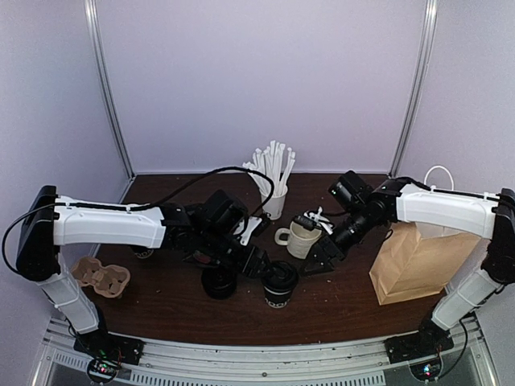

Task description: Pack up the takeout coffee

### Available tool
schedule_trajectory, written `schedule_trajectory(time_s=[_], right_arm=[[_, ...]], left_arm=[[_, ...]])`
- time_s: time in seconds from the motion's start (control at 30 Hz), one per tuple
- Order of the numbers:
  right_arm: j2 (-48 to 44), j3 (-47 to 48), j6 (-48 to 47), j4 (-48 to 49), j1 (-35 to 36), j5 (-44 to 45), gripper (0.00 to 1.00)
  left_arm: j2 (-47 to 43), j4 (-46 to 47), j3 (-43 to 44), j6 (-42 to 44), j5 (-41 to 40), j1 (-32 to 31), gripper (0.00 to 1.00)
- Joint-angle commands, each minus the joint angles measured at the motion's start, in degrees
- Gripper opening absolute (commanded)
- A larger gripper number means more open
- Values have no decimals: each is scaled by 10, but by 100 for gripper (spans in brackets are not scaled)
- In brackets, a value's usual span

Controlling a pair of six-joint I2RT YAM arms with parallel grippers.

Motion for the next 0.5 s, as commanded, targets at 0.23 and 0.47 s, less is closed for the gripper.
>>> schedule_trajectory(time_s=[0.23, 0.47], right_arm=[[19, 28, -18, 11, 53, 106, 99], [43, 57, -24, -6, 76, 132, 99]], left_arm=[[28, 66, 17, -16, 7, 0, 56], [24, 64, 18, -16, 8, 0, 56]])
